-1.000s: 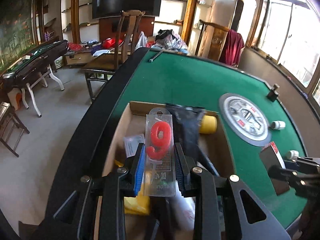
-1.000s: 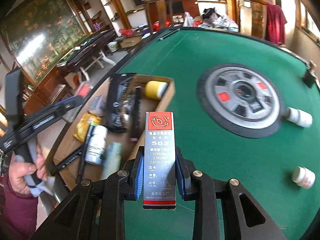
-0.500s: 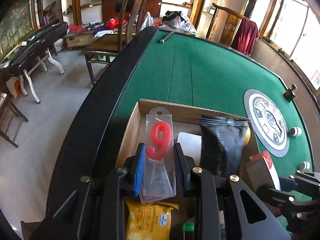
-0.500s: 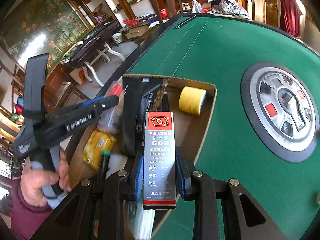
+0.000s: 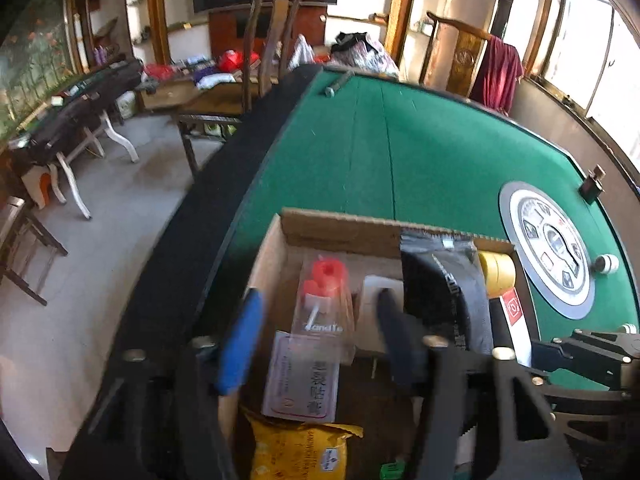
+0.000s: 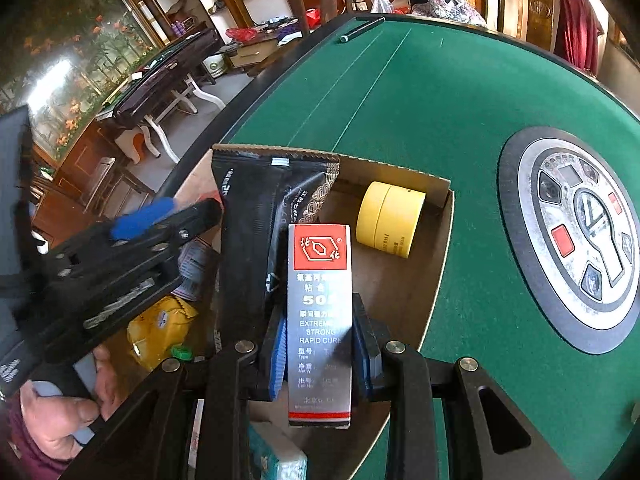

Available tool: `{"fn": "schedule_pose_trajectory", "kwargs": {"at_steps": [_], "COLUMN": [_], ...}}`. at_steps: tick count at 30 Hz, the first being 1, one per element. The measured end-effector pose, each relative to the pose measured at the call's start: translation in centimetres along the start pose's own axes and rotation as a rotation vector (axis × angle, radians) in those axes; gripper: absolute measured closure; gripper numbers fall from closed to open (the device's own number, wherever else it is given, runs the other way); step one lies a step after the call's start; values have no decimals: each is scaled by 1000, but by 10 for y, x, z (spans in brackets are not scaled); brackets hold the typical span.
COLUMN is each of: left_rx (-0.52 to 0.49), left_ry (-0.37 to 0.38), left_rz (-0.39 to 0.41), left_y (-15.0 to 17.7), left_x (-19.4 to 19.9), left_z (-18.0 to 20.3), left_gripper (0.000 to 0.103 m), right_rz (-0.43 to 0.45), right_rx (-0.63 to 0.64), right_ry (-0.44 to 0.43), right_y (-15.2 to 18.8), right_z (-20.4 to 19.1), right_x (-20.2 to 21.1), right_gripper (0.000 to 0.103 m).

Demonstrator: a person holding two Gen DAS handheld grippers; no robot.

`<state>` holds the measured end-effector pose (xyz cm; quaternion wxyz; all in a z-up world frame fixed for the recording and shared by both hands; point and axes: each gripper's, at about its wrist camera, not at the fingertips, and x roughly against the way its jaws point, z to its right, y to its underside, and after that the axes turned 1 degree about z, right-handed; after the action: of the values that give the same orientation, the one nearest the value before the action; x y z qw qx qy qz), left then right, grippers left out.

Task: Organize objects
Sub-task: 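Carry the candle packet and glue box over the cardboard box, then open both grippers to drop the candle packet and glue box in the box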

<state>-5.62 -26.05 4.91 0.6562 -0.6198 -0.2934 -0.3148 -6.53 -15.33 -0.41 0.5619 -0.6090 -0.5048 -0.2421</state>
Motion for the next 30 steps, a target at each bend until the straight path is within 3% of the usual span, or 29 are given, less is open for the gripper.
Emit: {"fn": "schedule_pose_trajectory", "kwargs": {"at_steps": [14, 18, 30], "left_rx": [-6, -27, -53], "left_ry": [-123, -140, -146], "left_rz": [242, 266, 316], "left_y": [4, 4, 14], "left_x": [87, 101, 140], "left_z": [0, 5, 26], "left_gripper": [14, 12, 9], "right_rz": [15, 19, 101], "right_rx": [30, 37, 33], "right_ry": [12, 7, -31], "right_y": [3, 7, 24], "right_z": [-8, -12, -16], "right_x": [-5, -1, 39], "right_gripper": [73, 72, 48]}}
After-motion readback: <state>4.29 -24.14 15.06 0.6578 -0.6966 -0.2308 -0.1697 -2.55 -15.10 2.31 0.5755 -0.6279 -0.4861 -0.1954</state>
